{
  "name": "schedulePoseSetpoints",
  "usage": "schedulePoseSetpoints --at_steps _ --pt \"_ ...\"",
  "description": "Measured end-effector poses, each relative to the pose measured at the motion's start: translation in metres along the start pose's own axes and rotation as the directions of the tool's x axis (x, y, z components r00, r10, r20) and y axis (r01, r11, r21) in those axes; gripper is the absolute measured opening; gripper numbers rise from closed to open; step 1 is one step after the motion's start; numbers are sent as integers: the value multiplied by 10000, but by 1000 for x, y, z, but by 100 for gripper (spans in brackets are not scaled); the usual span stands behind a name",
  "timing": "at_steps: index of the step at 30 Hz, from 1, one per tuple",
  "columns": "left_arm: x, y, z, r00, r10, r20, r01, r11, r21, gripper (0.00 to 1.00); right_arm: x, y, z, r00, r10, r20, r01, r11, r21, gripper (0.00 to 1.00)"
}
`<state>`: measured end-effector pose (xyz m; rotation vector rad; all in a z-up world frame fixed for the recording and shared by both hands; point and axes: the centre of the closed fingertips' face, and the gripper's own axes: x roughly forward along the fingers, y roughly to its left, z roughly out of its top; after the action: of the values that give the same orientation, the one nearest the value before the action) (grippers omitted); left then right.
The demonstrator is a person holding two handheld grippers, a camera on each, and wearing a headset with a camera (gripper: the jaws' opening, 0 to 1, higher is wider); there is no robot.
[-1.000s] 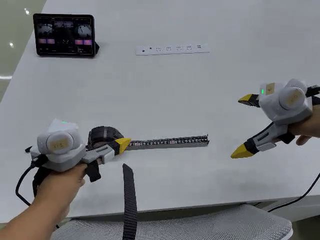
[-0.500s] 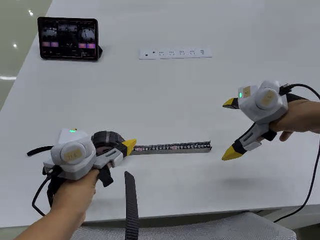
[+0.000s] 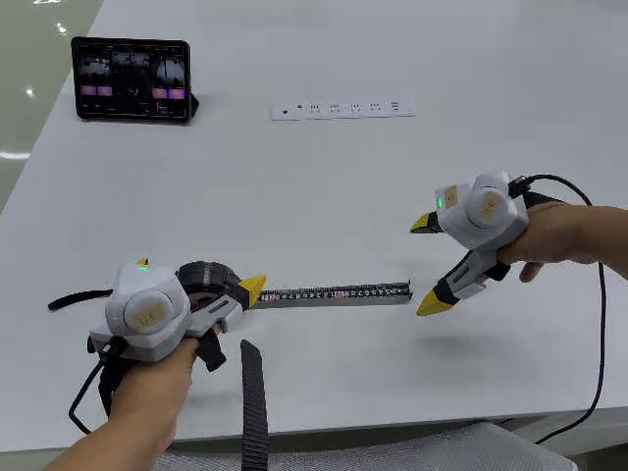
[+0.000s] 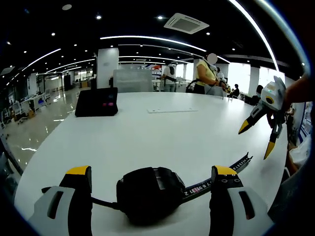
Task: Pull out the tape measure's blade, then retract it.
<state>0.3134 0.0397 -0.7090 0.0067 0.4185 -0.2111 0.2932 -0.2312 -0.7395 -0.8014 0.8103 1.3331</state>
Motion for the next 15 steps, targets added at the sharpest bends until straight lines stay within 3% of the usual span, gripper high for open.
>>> schedulePoseSetpoints --at_steps 15 --pt "4 0 -1 10000 48 35 -48 10000 -5 99 17 9 -7 9977 512 -436 -528 9980 -352 46"
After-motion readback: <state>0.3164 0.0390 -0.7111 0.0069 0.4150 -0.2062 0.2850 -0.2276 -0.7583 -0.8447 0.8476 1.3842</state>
